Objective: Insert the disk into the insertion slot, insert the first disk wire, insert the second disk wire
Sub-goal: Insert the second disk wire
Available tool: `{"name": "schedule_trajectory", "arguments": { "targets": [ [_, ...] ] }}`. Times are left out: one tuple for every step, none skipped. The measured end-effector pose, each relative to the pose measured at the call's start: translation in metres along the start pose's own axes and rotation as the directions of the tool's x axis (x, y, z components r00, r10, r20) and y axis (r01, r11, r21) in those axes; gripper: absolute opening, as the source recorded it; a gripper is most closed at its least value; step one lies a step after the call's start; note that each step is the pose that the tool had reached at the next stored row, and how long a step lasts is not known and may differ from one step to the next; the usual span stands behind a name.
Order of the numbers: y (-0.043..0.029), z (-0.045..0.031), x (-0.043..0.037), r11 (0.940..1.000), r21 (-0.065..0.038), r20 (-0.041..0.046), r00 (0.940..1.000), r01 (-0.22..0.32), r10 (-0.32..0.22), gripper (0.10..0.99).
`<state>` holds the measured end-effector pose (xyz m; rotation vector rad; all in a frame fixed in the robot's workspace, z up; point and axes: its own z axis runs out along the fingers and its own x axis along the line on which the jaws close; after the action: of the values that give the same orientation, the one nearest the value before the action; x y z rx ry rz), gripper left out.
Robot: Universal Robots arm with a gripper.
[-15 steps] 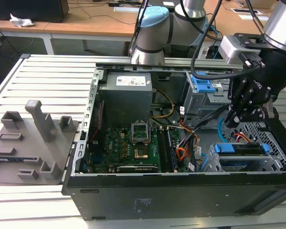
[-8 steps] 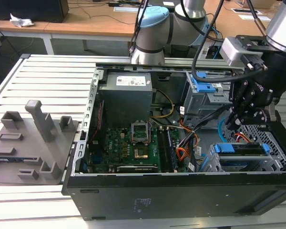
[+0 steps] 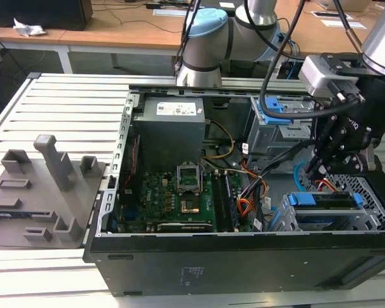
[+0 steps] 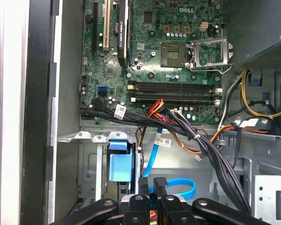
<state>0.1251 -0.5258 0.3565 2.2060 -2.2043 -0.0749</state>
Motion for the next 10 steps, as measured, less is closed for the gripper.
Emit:
{"name": "schedule_trajectory", "arguments": {
  "targets": [
    [-0.0002,0.0003,0.0014,1.0,0.0,0.0004,1.0,0.0,0.0,0.161],
    [-0.0003,0.0007,0.0039,1.0,0.0,0.0007,1.0,-0.001,0.001,0.161],
    [-0.0003,0.0007,0.0058,1.0,0.0,0.0005,1.0,-0.001,0.001,0.161],
    [-0.0004,0.0008,0.0073,1.0,0.0,0.0006,1.0,-0.002,0.002,0.161],
    [-0.0004,0.0008,0.0086,1.0,0.0,0.0005,1.0,-0.002,0.002,0.161],
    [-0.0005,0.0008,0.0094,1.0,0.0,0.0006,1.0,-0.002,0.002,0.161],
    [-0.0005,0.0008,0.01,1.0,0.0,0.0004,1.0,-0.002,0.002,0.161],
    [-0.0005,0.0008,0.0107,1.0,0.0,0.0002,1.0,-0.002,0.002,0.161],
    [-0.0005,0.0007,0.0123,1.0,0.0,0.0,1.0,-0.003,0.003,0.161],
    [-0.0005,0.0008,0.0133,1.0,0.0,0.0001,1.0,-0.003,0.003,0.161]
  ]
}}
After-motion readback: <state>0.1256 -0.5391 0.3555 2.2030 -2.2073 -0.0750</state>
